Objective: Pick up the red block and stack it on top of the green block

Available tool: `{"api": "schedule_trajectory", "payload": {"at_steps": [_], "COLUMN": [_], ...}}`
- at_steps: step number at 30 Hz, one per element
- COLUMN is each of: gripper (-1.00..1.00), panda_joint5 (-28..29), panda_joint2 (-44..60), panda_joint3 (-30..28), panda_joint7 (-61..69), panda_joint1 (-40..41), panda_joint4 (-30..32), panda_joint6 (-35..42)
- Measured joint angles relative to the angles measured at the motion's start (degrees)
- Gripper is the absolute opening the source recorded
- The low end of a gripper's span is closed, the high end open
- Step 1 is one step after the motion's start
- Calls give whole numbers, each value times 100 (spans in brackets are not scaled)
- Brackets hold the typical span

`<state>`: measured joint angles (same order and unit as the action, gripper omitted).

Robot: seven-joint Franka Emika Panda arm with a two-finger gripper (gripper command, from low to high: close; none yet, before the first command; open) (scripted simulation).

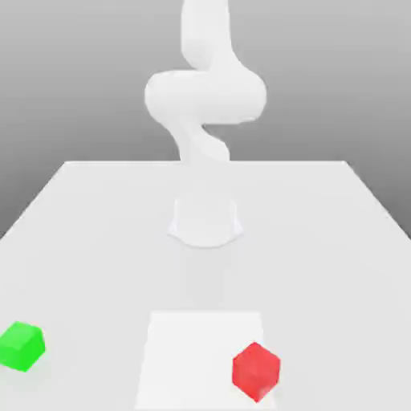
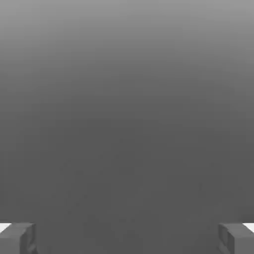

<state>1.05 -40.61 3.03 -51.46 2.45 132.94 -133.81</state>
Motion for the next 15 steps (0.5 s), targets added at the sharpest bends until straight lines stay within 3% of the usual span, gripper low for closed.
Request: {"api": "schedule_trajectory", "payload": {"at_steps": [8,15], "gripper": [0,0], "panda_joint5": [418,878], "panda_joint2": [1696,3168], "panda_joint3": [926,1374], "panda_joint7": [-1878,-3564], "panda_joint1": [712,978], "panda_joint4": [376,693], "panda_joint6": [-659,-1210]}}
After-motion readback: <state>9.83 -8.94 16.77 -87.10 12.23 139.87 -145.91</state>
